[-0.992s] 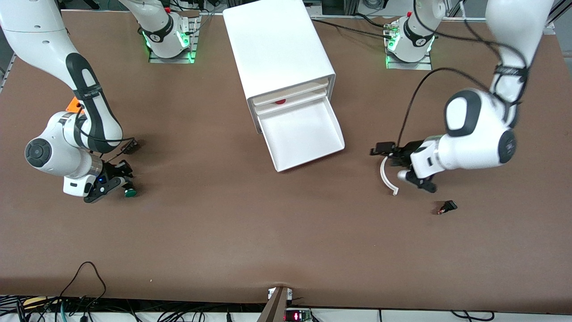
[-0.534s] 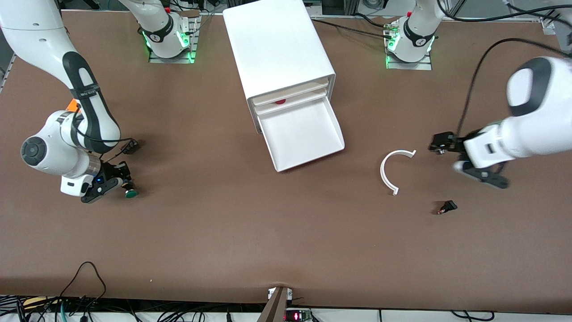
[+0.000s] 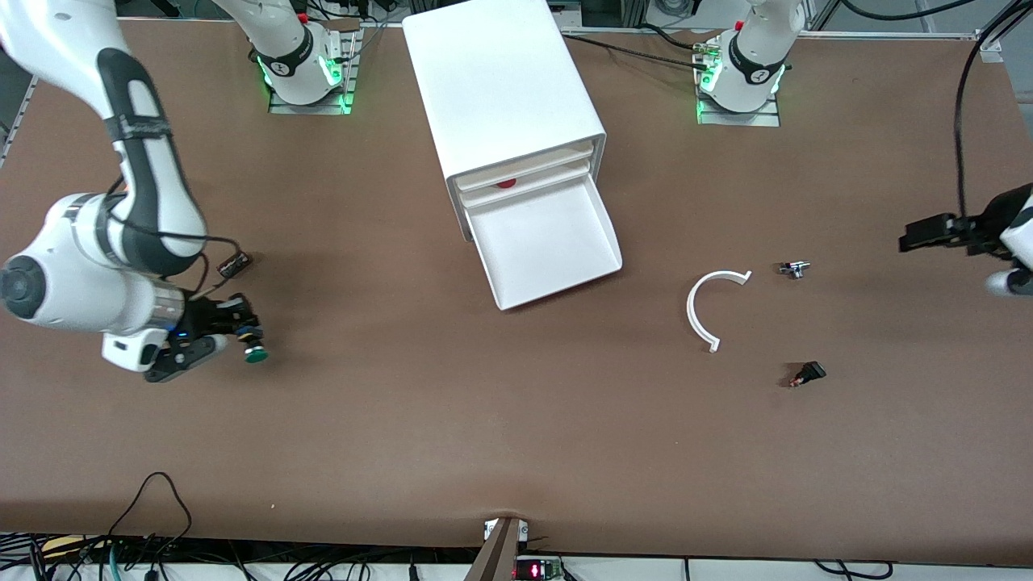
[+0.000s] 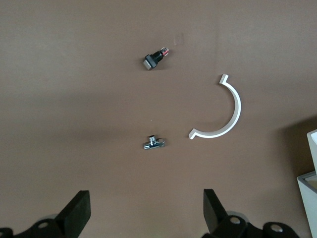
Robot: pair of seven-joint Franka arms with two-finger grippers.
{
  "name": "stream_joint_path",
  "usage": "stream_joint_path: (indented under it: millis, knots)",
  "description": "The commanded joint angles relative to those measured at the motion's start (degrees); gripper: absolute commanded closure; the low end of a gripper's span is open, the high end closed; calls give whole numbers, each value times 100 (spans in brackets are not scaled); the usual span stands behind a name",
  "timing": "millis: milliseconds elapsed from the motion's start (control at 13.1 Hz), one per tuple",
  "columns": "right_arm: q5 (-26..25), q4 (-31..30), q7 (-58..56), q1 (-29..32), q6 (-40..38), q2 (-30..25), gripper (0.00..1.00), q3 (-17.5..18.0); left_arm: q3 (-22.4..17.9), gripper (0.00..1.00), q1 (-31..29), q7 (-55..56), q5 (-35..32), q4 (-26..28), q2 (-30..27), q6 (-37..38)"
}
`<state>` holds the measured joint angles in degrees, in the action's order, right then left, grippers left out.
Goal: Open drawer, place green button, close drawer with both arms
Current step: 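Carry the green button into the open drawer and open the right gripper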
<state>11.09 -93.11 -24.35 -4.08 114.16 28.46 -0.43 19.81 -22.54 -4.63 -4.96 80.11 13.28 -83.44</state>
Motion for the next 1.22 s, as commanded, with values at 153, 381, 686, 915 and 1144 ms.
stream_joint_path:
  millis: [153,381,686,915,1144]
  knots:
    - [25,81,2403,-1355,-412,-350,90,-18,-433,0,461,33,-190,-171,-317,599]
    - [-2,354,3661,-2331,-412,-350,90,-27,-1886,0,1870,6,-94,-180,-378,732]
    - [-221,670,4945,-3421,-272,-114,90,-36,-3563,0,3363,-55,275,-154,-554,732]
    - [-581,759,5607,-3854,-141,80,90,-36,-3290,0,2958,-546,408,-119,-781,732]
    - [-617,759,5984,-4178,202,317,90,-36,-2994,0,2705,-846,408,-93,-1098,732]
